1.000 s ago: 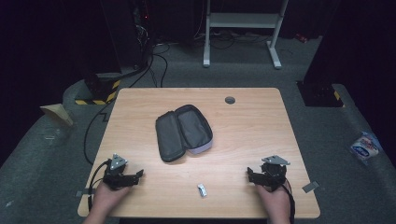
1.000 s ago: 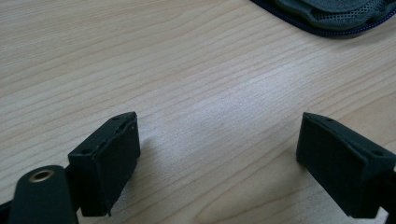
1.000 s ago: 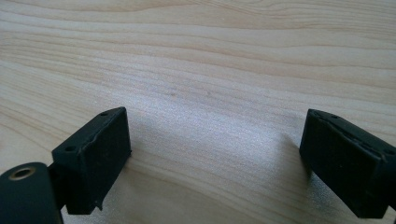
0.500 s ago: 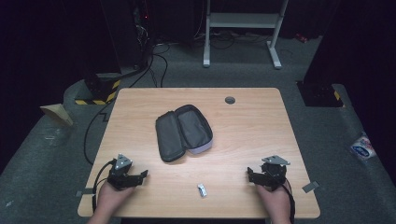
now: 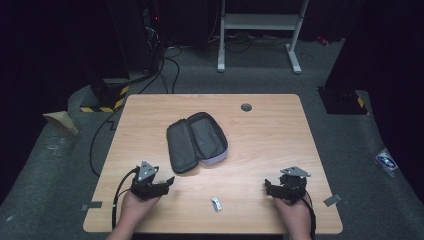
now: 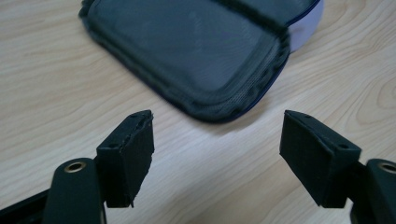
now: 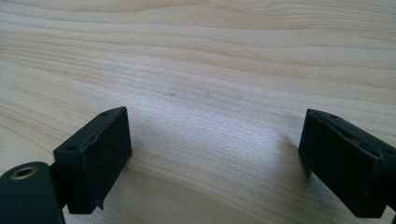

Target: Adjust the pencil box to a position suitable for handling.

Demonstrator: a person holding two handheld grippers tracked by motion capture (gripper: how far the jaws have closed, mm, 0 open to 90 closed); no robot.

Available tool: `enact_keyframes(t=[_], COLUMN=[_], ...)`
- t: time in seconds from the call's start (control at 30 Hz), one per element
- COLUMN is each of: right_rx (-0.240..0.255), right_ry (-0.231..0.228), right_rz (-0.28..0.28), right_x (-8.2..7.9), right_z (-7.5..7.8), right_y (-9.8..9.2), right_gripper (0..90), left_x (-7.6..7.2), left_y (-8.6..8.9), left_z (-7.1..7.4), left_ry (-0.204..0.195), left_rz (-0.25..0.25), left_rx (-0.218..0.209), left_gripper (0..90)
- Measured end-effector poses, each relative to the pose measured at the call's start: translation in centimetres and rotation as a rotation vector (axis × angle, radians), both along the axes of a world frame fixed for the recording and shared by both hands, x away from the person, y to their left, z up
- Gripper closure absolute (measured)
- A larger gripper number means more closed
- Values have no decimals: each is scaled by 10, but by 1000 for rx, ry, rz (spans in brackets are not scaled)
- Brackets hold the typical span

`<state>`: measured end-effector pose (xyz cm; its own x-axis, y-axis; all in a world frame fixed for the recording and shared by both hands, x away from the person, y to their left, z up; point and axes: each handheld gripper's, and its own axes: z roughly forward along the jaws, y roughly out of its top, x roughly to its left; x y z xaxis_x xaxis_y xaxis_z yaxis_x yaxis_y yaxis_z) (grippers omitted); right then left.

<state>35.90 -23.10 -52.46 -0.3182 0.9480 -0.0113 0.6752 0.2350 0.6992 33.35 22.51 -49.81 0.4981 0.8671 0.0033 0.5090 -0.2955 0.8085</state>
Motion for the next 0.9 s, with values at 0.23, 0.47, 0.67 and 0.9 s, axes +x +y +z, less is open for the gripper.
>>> enact_keyframes(t=[0.23,0.47,0.67,0.9], right_rx=[-1,-1,-1,-4], right_ry=[0,0,0,-5], right_rz=[3,3,3,11], right_x=[0,0,0,0], right_z=[0,0,0,0], right_y=[0,0,0,0], right_gripper=[91,92,92,97], left_x=[15,32,46,55], left_y=[-29,-54,-66,-95], left_z=[9,10,16,21], left_ry=[-6,-12,-18,-34], left_rz=[10,5,15,-35], left_rx=[-50,-15,-5,8], left_gripper=[285,304,344,448])
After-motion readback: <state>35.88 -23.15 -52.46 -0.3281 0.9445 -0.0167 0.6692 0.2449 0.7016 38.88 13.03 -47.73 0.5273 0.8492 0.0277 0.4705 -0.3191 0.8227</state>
